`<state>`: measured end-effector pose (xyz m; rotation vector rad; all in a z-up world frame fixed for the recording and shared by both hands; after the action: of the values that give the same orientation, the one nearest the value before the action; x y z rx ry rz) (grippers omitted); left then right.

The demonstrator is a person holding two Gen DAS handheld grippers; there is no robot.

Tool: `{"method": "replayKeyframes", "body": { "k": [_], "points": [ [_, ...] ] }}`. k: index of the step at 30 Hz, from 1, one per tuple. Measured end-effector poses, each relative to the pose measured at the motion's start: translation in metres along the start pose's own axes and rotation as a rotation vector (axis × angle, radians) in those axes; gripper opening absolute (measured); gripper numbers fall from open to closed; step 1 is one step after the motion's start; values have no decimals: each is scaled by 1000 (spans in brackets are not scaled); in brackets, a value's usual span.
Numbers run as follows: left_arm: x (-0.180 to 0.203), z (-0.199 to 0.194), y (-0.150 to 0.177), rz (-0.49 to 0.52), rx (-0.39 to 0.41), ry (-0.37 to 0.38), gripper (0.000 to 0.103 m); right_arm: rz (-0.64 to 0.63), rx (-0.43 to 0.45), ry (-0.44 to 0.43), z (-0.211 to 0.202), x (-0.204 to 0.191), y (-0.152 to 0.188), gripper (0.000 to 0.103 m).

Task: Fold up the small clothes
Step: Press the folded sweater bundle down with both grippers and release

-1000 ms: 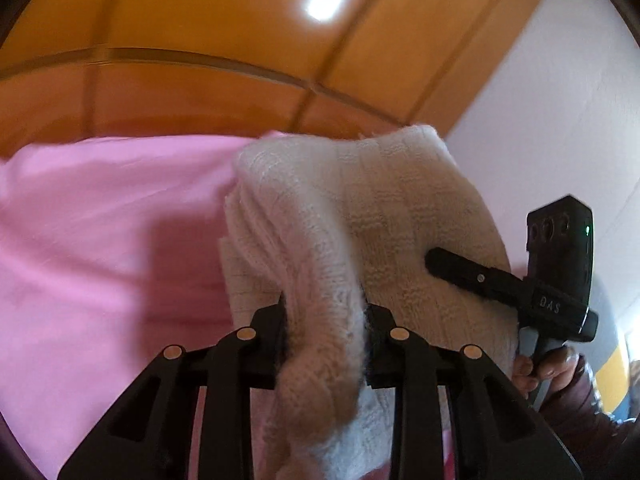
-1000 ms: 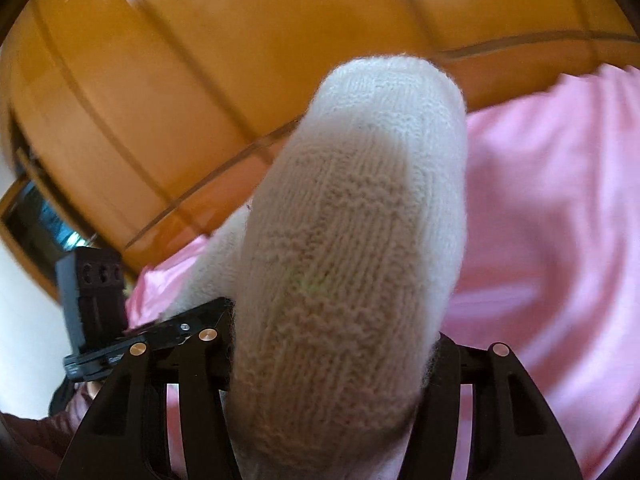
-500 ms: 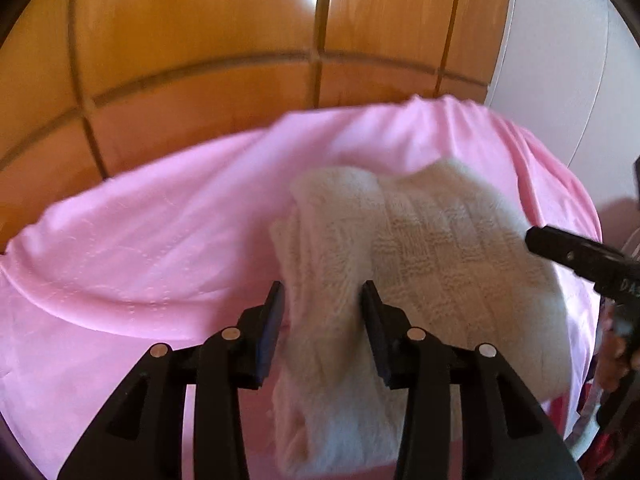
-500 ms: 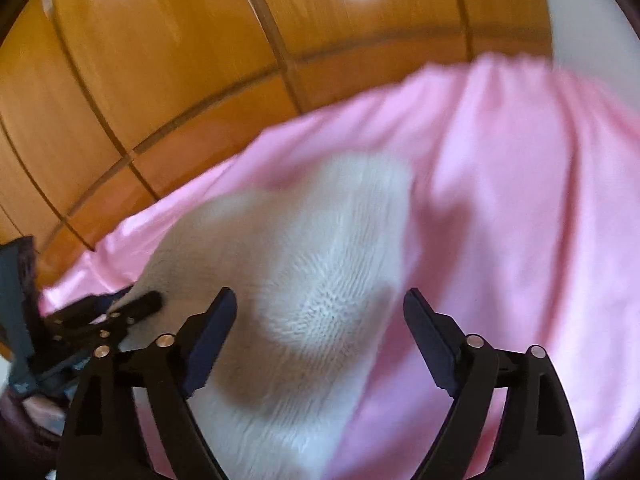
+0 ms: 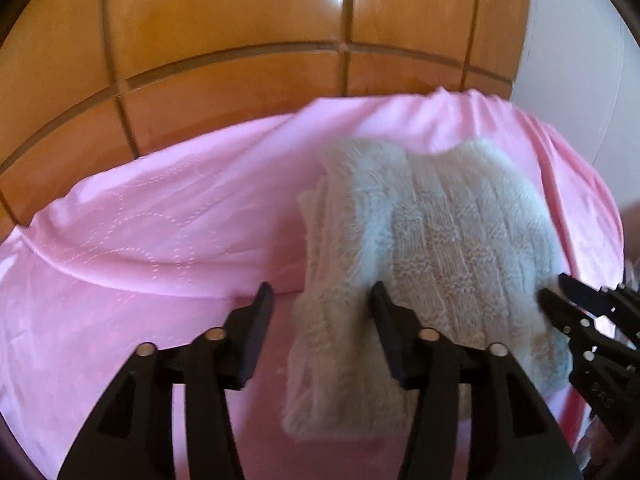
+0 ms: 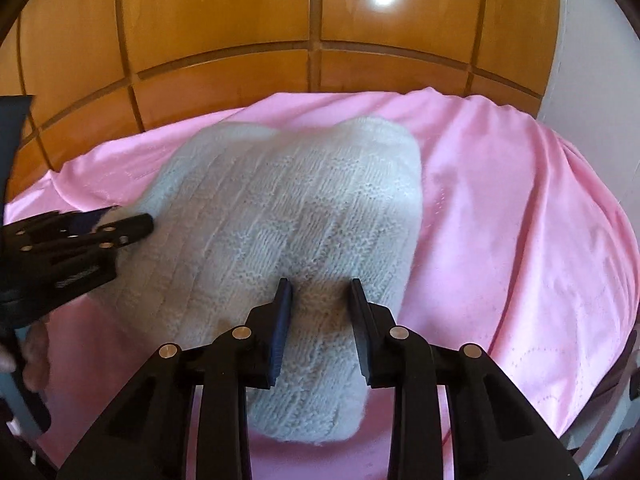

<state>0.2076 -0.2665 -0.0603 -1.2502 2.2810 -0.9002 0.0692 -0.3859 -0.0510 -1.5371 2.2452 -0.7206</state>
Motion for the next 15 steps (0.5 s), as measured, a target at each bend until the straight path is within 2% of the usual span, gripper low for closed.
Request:
{"method": "replayKeyframes", "body": {
  "k": [5,7,9,15],
  "points": [
    [-4,-17,3,-24,36,-5,53,26,4,40,-14,0,0,29],
    [-5,-28,3,-34,64,-9,61,45,1,46,-19,-2,1,44],
    [-7,-40,3,-40,92,-18,63,53,1,47,-24,-4,2,49],
    [-10,-61,3,-51,123,-36,67,66,11,65,-37,-11,5,49]
  ]
}}
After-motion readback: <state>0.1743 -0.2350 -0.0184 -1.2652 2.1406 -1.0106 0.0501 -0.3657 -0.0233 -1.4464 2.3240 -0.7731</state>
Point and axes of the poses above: each gripper's, at about its wrist camera, not at the fingertips, and z roughly the way its jaws point, x to its right, y to its underside, the point moved 7 cm from there along z, roughly the way its jaws point, and after that the axes turned 7 degrees about z, right-handed, at the moved point
